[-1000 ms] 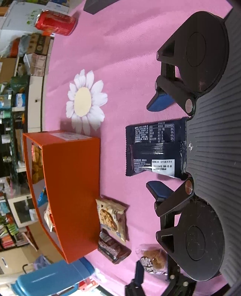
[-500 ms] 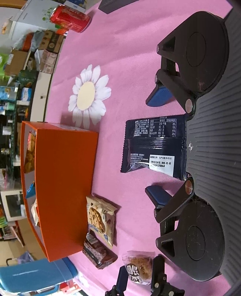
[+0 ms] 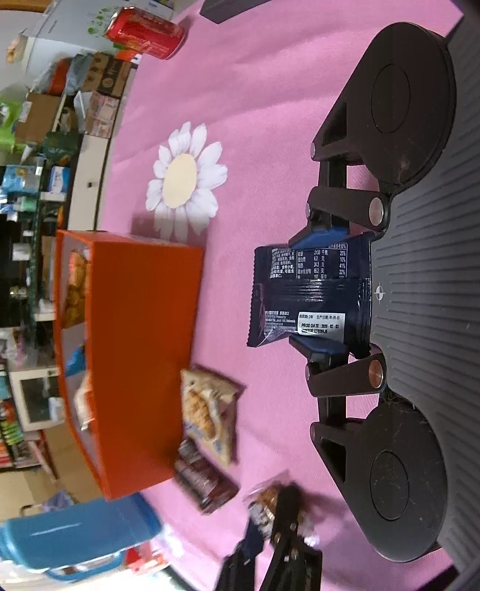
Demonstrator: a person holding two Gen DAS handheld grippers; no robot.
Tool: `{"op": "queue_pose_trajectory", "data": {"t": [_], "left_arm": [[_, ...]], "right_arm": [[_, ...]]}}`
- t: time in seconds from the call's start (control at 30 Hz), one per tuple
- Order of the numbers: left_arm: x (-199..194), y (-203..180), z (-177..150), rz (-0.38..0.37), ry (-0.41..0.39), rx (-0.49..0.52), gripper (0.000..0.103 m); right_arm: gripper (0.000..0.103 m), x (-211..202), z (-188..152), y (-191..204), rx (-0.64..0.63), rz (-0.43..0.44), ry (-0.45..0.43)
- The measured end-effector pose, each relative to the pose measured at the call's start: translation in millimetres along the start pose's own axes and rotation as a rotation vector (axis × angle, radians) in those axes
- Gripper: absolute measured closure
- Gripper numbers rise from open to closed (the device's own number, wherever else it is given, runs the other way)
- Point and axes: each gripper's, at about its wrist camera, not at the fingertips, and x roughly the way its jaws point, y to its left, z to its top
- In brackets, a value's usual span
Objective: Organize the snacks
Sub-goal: 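Carry both packs over the orange box and open both tools to drop them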
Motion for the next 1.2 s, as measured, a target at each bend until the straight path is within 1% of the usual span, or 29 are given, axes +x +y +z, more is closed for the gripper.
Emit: {"op": "queue_pose_trajectory", "data": {"t": [0.1,0.23,0.3,0.4,0.53,0.6,0.7,0.77,0.83,0.93,1.0,1.03,1.07,1.13,1.2], "left_arm": [[-19,8,6,-0.010,-0.049,-0.069,0.070],[-43,16,27,-0.022,-0.160,-0.142,0.070],[-46,18,41,-0.023,-0.187,-0.170,0.070],[-49,22,67,-0.031,-0.223,-0.190,0.070],[-45,27,109,0.002,-0.277,-0.197,0.070],[-35,30,129,0.005,-0.288,-0.211,0.070],[-15,38,159,-0.005,-0.296,-0.238,0.070],[1,43,175,0.004,-0.301,-0.246,0.070],[18,48,185,0.022,-0.310,-0.256,0.070],[42,56,189,0.035,-0.293,-0.276,0.070],[58,62,186,0.018,-0.266,-0.313,0.070],[64,62,183,0.009,-0.262,-0.315,0.070],[68,60,181,0.005,-0.261,-0.306,0.070],[70,54,180,0.016,-0.264,-0.277,0.070],[70,51,179,0.026,-0.266,-0.257,0.067]], "right_arm": [[0.072,-17,7,-4,0.033,0.011,-0.058],[0.072,-39,26,-10,0.107,0.046,-0.162],[0.072,-46,39,-9,0.117,0.046,-0.211],[0.072,-49,52,-6,0.133,0.053,-0.249],[0.072,-43,89,-4,0.144,0.058,-0.299],[0.072,-33,114,-4,0.148,0.065,-0.315],[0.072,-6,150,-4,0.171,0.064,-0.339],[0.072,19,168,-5,0.204,0.088,-0.335],[0.073,46,178,-5,0.225,0.092,-0.319],[0.073,82,187,-2,0.210,0.052,-0.278],[0.073,100,190,1,0.194,0.025,-0.249],[0.072,109,189,0,0.207,0.030,-0.234],[0.072,114,188,0,0.211,0.026,-0.239],[0.072,119,189,6,0.167,-0.011,-0.240],[0.071,121,189,7,0.165,-0.019,-0.240]]}}
